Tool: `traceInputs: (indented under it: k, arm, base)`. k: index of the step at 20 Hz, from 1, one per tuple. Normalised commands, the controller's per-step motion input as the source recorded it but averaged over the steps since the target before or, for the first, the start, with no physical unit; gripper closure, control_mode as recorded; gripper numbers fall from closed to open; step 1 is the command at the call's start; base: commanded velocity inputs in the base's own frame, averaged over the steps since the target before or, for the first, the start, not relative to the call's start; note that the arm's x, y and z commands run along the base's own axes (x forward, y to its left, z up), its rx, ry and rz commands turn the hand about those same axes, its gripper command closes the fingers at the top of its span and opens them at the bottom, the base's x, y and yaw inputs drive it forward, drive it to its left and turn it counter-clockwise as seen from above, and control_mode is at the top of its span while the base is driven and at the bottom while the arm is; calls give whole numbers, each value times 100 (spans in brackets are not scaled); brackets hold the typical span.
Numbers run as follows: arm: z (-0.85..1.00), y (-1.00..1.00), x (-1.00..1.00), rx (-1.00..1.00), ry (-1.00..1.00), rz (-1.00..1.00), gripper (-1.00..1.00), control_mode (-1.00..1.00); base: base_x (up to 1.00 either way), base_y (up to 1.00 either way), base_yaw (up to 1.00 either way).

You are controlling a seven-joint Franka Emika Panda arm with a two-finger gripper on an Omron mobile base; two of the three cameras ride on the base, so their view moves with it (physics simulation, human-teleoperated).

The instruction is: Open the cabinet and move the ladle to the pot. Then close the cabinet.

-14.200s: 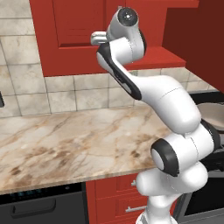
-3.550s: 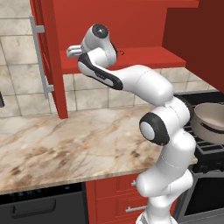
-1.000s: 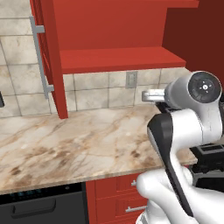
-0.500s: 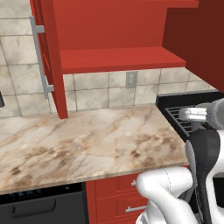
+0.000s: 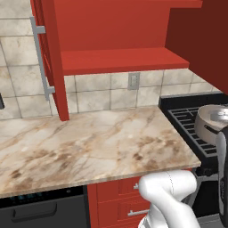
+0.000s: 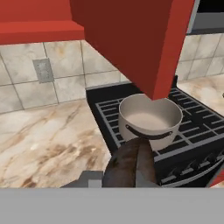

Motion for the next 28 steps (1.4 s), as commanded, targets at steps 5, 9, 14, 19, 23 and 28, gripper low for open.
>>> traceInputs:
  k: [5, 9, 14, 19, 23, 28]
  arm:
    - [-3, -63, -46, 0, 0, 0, 100, -100]
    - [-3, -59, -43, 0, 0, 0, 100, -100]
    - [0, -73, -2, 0, 0, -1, 100, -100]
    - [0, -76, 22, 0, 2, 0, 100, -100]
    - [-1, -69, 37, 4, 3, 0, 100, -100]
    - [-10, -48, 52, 10, 3, 2, 100, -100]
  base:
    - [0, 0, 0]
    - [0, 0, 0]
    - [0, 0, 0]
    - [0, 0, 0]
    - [0, 0, 0]
    - [0, 0, 0]
